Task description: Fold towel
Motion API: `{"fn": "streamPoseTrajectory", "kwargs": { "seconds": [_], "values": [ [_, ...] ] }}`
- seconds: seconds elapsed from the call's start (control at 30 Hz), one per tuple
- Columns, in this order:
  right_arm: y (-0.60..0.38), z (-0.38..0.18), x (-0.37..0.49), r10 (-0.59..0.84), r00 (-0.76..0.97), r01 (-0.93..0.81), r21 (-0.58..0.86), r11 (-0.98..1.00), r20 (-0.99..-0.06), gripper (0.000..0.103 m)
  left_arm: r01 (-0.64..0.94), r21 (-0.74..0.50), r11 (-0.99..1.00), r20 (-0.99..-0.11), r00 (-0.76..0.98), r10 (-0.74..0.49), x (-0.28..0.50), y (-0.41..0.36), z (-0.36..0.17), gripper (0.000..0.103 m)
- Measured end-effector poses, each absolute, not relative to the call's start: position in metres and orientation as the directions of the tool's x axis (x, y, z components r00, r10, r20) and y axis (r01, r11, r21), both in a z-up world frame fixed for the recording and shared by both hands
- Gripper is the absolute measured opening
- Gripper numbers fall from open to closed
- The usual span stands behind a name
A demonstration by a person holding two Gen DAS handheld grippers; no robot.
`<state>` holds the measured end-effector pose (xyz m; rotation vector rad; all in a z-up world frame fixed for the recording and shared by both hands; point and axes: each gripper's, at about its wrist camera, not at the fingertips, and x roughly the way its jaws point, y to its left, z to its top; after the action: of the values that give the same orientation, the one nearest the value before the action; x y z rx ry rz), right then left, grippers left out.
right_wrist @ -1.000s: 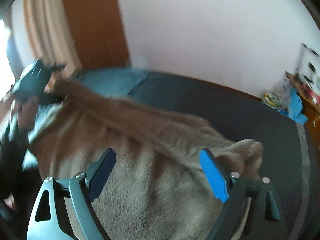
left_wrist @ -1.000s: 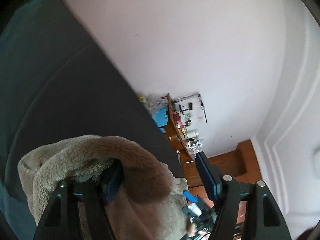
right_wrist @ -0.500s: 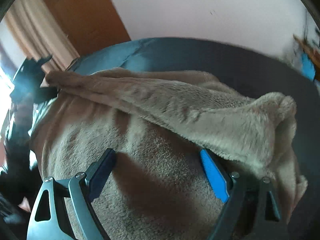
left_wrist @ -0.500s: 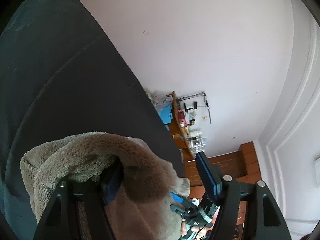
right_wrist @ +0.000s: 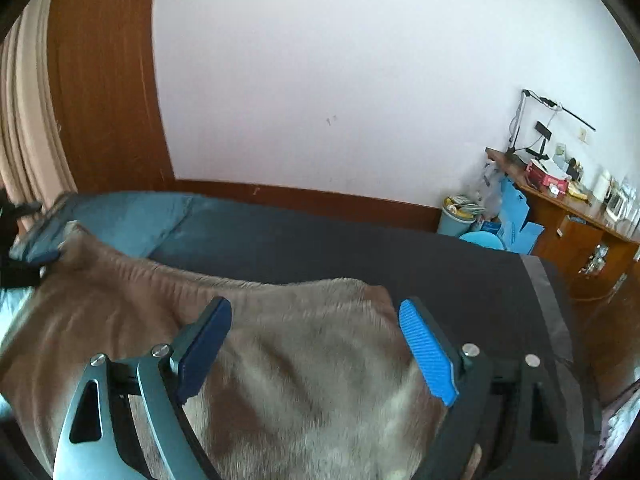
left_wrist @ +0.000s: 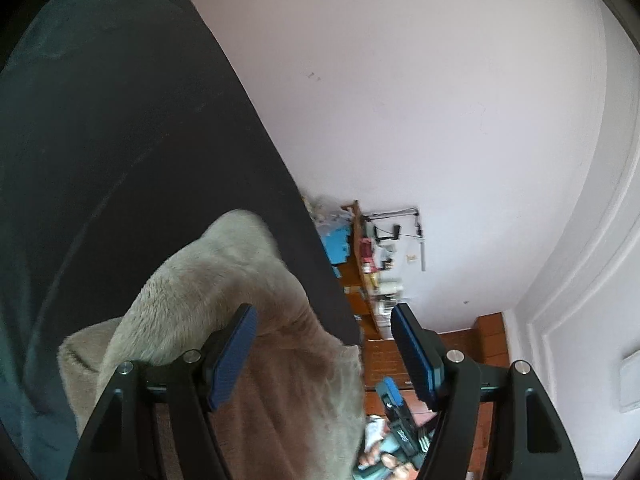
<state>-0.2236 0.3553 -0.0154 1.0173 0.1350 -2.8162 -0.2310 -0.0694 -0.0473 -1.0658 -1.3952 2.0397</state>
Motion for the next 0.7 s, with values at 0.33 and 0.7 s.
{"fn": "streamPoseTrajectory", "kwargs": {
  "seconds": [0.33,0.7],
  "values": [
    [0.321,-0.029,-0.152,-0.217,-0.651,0.282,0.033,-0.959,-0.727,0.089,-0.168,-0.493,-0.854,-0.7,-0.507,0.503,-0.159,-0.004,-0.003,0.071],
    [0.318,-0.081,-0.101,-0.187,-0.597,0.278,0.017,-0.96,-0.78,0.097,-0.249,-0.272,-0.93,-0.776,-0.515,0.364,-0.138,0.039,-0.028,0.071]
  ]
}}
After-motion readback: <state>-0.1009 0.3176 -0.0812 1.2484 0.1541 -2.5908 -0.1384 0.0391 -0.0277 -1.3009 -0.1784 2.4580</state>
